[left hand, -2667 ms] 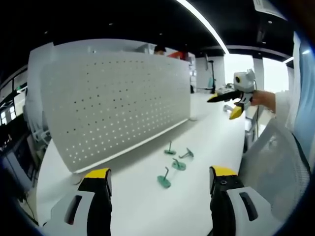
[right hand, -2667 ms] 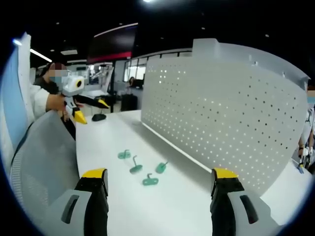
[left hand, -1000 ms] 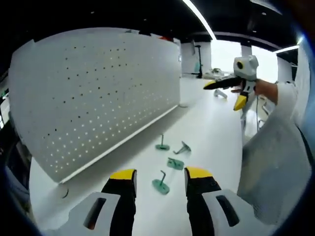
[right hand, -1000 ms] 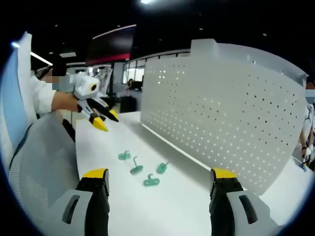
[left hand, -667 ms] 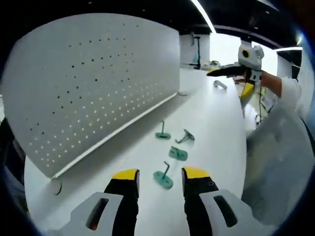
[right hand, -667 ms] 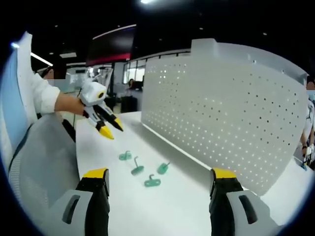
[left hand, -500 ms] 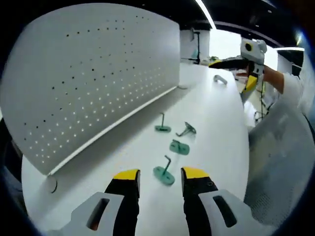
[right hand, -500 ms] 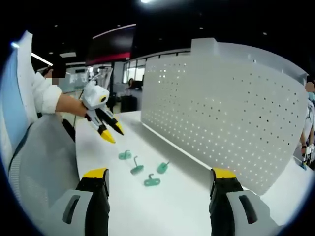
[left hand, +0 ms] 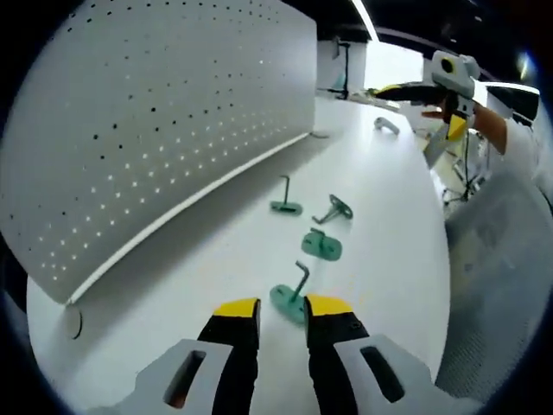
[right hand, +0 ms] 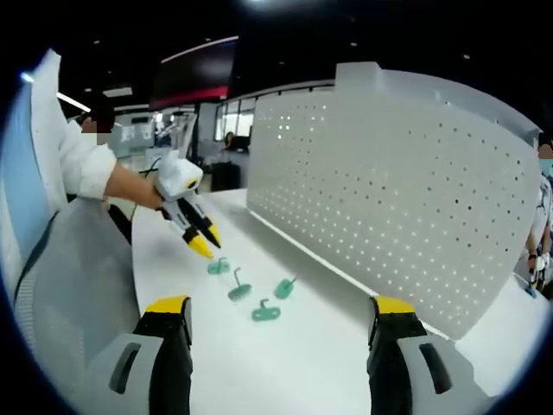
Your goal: Insert the hook assembly into the mounting plate slot until the hook locks in place.
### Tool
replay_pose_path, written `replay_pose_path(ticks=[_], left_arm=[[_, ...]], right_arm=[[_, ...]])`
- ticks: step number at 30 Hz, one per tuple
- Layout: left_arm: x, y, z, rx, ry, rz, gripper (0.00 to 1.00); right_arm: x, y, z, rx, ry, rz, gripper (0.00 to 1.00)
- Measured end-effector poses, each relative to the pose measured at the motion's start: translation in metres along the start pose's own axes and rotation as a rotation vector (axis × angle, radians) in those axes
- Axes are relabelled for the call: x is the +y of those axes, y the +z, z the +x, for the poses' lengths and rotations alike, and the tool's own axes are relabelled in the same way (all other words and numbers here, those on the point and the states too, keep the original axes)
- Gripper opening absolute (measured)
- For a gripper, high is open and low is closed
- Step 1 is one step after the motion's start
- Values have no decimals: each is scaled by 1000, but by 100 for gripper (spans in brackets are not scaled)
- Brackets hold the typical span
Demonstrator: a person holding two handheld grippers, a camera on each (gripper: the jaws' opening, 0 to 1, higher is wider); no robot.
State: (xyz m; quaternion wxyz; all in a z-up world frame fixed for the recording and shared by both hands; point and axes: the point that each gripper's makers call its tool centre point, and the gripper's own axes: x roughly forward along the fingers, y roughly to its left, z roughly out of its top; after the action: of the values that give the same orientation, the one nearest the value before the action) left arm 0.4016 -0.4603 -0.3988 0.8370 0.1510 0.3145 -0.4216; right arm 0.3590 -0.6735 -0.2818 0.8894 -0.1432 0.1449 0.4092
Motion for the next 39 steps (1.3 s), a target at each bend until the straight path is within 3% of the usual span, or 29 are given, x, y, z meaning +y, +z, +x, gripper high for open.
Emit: replay_pose_path(ticks=[10, 12, 19, 39], left_arm=[[3, -11, 10, 42, -14, 7, 17], [0, -9, 13, 29, -45, -55, 17], [4, -8, 17, 26, -61, -137, 17], [6, -12, 25, 70, -57, -211, 10]], right_arm=[[2, -4, 3, 18, 8, 4, 85], [3, -6, 3, 23, 8, 4, 85], [5, -13, 3, 41, 7, 4, 85], [7, -15, 5, 51, 8, 0, 84]])
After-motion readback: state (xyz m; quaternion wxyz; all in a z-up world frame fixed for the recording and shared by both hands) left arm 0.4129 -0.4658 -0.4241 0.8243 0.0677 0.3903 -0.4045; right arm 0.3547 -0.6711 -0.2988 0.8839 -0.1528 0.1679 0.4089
